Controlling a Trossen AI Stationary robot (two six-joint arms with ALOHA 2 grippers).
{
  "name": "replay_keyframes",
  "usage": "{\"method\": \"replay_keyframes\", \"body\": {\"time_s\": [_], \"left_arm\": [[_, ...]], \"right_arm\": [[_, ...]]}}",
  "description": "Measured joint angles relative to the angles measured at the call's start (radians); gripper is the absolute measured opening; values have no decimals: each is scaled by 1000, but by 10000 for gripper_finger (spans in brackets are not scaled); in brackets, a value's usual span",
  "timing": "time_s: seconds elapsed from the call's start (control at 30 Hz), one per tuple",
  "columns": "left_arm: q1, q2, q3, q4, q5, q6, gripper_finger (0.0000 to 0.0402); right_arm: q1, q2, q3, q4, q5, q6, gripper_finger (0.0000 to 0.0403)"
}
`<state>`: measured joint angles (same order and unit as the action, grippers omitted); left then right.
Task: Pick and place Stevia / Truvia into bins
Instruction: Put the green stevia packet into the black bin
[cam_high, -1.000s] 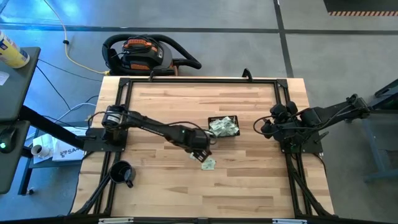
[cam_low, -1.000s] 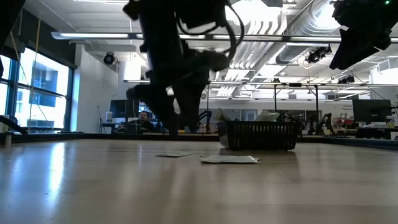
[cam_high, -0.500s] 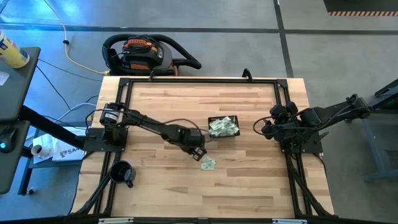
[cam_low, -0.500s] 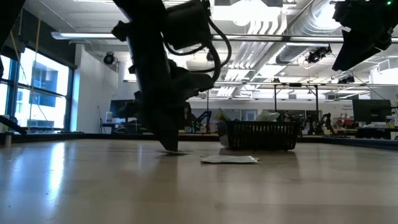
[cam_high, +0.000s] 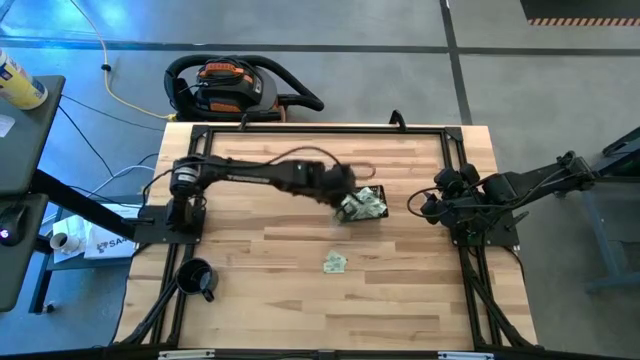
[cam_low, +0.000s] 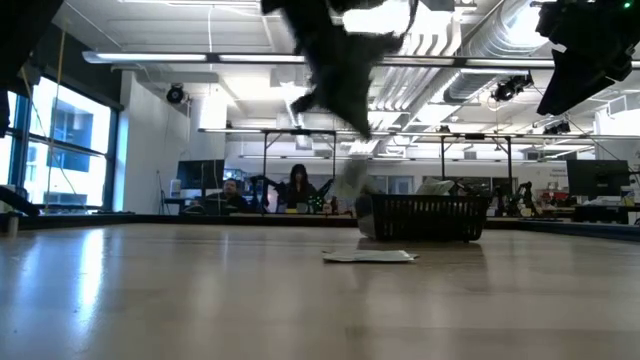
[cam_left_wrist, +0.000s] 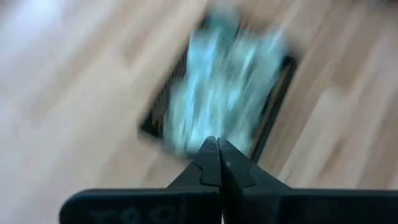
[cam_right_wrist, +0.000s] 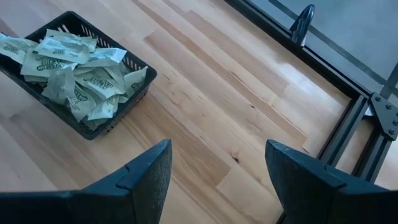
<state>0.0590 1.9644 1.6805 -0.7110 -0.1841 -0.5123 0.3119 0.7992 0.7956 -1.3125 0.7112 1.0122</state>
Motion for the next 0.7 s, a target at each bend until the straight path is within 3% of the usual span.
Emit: {"method": "replay_keyframes", "body": {"time_s": [0.1, 0.23, 0.4, 0.53, 0.7], "left_arm": [[2, -3, 108, 30, -37, 77, 21], [28, 27, 140, 90, -4, 130, 21], [38, 97, 134, -68, 97, 115, 25], [-36, 102, 118, -225, 150, 124, 97], [-142, 103, 78, -209, 126, 301, 212]], "right_arm": [[0, 0, 0, -1, -4, 0, 249], [0, 0, 0, -1, -4, 1, 249], [0, 0, 0, -10, -22, 21, 249], [0, 0, 1, -33, -49, 49, 249], [0, 0, 1, -45, -31, 48, 249]]}}
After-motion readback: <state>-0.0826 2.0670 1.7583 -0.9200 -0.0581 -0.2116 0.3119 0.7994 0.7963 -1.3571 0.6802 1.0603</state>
